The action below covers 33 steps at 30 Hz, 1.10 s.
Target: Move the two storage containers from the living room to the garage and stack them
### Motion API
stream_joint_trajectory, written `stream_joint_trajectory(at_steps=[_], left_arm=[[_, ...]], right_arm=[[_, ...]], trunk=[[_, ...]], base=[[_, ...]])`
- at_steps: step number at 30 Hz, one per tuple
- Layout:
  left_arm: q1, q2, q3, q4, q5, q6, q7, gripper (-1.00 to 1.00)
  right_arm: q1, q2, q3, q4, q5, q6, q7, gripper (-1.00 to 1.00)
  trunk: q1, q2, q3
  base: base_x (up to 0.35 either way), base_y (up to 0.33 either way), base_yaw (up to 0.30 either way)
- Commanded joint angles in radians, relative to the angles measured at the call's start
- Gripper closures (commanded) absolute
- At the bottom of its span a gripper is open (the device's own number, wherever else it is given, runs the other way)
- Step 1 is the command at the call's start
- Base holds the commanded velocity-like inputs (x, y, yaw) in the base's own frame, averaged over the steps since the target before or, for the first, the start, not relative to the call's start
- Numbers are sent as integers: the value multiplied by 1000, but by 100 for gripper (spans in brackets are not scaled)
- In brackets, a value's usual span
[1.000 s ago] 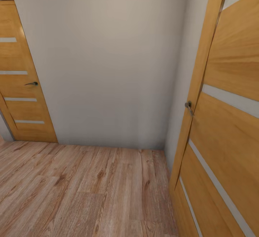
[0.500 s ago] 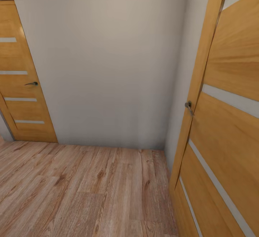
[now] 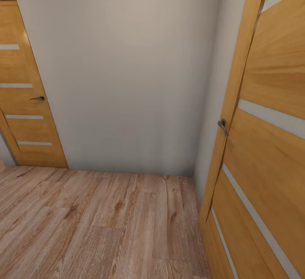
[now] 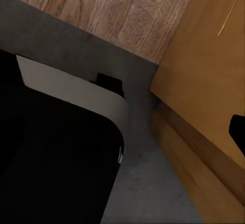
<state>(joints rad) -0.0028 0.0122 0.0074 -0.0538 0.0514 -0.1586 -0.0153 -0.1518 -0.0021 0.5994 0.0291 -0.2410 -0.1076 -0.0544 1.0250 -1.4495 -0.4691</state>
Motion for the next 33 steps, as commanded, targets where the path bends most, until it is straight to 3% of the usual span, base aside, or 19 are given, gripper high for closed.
stream_joint_trajectory(at_steps=[1,33], left_arm=[[0,0,0,1,6,-2,-2,-100],[0,0,3,1,8,-2,-8,-100]], right_arm=[[-1,1,8,3,-9,-7,7,-100],[0,0,8,3,-11,-9,21,-100]], trunk=[[0,-1,-1],[0,-1,-1]], base=[[0,0,0],[56,0,0]])
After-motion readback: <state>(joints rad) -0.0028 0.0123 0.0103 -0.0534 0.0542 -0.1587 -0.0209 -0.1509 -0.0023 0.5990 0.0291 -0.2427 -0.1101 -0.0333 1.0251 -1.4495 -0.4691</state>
